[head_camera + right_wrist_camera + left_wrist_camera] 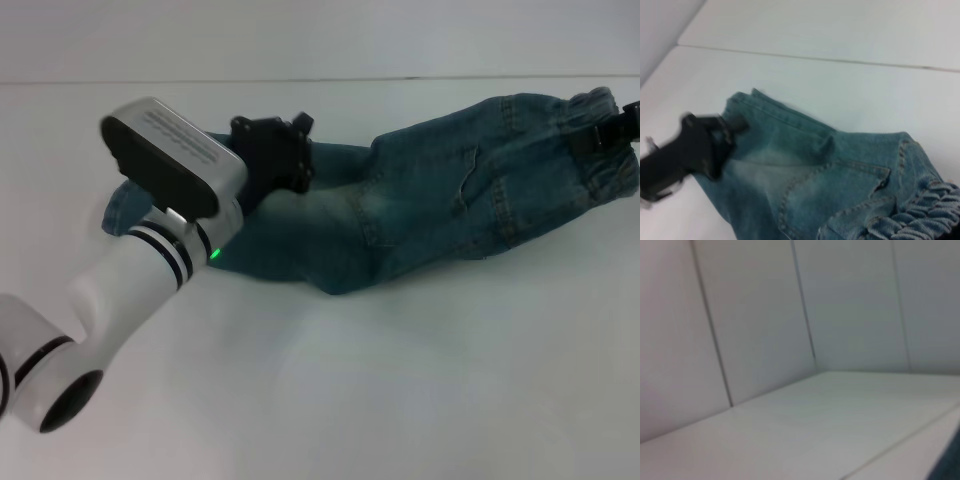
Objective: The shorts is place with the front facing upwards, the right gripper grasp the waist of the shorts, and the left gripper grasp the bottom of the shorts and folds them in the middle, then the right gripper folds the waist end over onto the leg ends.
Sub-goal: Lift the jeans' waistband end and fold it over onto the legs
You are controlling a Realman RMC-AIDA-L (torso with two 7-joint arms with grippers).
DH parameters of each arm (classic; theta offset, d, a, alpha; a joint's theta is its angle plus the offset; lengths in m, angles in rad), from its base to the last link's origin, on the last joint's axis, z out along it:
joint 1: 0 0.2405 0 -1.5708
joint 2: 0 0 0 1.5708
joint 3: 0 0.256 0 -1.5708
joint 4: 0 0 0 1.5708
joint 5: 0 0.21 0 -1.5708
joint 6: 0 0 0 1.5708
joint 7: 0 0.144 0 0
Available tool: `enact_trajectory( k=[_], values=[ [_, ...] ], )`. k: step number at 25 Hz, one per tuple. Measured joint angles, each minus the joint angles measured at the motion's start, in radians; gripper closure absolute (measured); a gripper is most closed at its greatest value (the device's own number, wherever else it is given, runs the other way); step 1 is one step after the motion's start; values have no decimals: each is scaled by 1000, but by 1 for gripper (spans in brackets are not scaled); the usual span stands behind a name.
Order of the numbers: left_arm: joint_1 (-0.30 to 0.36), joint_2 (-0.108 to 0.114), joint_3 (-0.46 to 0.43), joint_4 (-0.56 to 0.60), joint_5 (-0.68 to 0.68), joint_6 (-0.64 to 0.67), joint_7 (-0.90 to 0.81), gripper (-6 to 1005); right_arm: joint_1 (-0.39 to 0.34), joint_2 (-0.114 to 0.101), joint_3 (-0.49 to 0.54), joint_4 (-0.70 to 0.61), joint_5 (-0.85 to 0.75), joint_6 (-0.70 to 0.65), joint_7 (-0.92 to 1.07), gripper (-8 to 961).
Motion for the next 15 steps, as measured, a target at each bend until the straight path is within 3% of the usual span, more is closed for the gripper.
enact_trajectory(
  k=[4, 10, 15],
  values=[
    [-10, 0, -40, -74, 2, -10, 172, 1000, 6, -1, 5, -1, 27, -10, 0, 846],
    [-11, 0, -247, -195, 11, -54, 520, 1000, 15, -8, 6, -19, 64, -49, 6, 846],
    [-7, 0, -308, -229, 87, -85, 555, 1000, 16, -8, 8, -37, 95, -74, 9, 846]
  ],
)
